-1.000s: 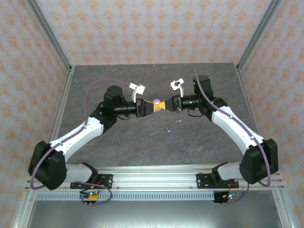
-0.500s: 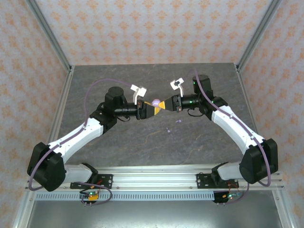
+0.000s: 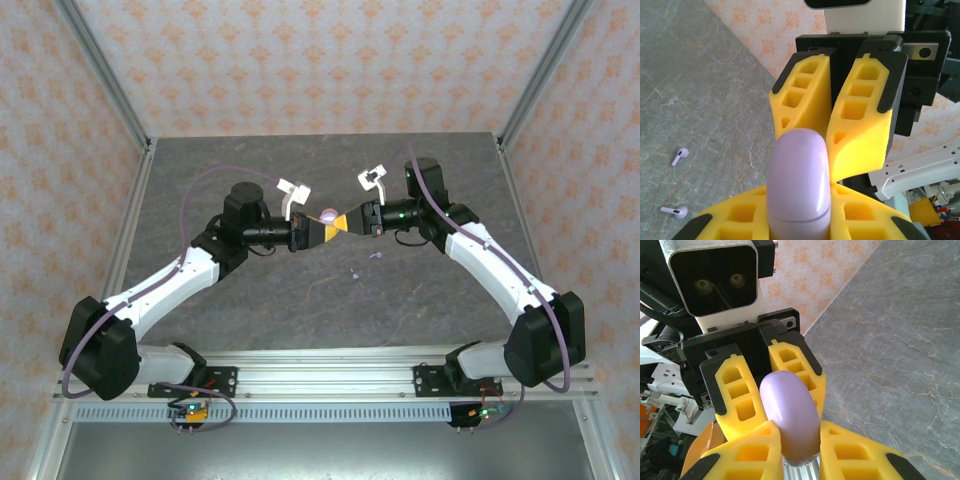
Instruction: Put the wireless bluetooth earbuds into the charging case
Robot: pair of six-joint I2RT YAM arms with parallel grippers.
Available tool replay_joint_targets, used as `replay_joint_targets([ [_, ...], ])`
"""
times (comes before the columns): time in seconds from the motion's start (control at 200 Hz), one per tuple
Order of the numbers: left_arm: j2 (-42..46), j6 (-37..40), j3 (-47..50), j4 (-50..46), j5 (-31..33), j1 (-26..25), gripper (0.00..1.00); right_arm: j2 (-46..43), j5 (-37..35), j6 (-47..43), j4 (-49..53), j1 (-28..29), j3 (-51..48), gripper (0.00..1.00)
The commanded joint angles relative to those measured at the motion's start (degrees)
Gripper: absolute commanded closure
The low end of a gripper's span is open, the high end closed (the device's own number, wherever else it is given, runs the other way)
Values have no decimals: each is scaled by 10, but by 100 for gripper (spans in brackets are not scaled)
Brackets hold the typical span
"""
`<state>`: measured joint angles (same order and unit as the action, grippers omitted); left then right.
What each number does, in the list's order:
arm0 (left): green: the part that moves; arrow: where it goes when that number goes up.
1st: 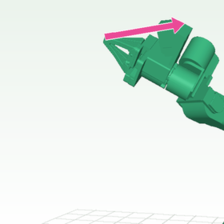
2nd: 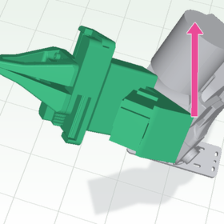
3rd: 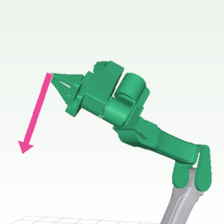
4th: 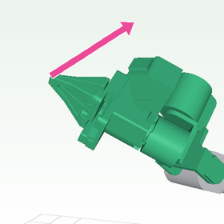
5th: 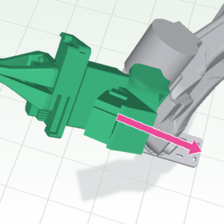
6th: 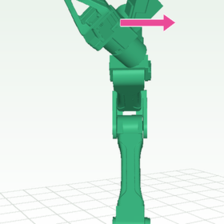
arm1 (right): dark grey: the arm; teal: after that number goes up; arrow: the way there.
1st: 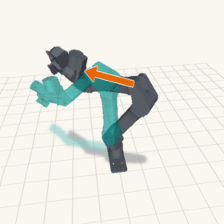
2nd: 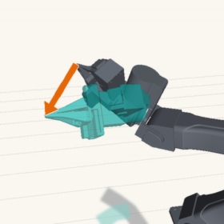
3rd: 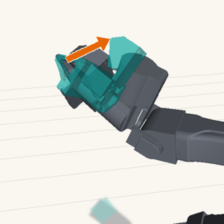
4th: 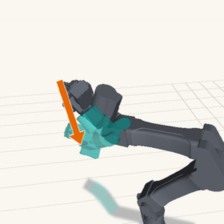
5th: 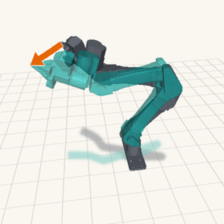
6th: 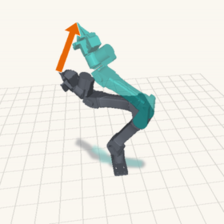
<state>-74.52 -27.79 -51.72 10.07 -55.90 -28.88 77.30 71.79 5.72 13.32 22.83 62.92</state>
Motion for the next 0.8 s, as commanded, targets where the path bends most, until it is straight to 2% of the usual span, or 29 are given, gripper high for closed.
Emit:
replay_joint_targets([
  [0.0, 0, 17, -24, -1, 15, -6, 85, -2, -1, -16, 11, 7, 18, 80],
  [0.115, 4, 38, -28, -26, 30, -6, 87, -11, -42, -19, 29, 8, 17, 66],
  [0.175, 8, 58, -32, -49, 45, -6, 87, -22, -81, -15, 34, 8, 12, 55],
  [0.295, 13, 96, -24, -59, 68, -7, 87, -51, -154, -4, 39, 8, -4, 47],
  [0.476, 8, 139, -7, -31, 79, -8, 86, -76, -180, -9, 70, 8, -7, 43],
  [0.611, 13, 186, 29, 43, 70, -15, 85, -84, -176, -24, 97, 15, 0, 42],
  [0.796, 26, 263, 36, 26, 75, -27, 85, -92, -189, -51, 136, 33, 11, 41],
])
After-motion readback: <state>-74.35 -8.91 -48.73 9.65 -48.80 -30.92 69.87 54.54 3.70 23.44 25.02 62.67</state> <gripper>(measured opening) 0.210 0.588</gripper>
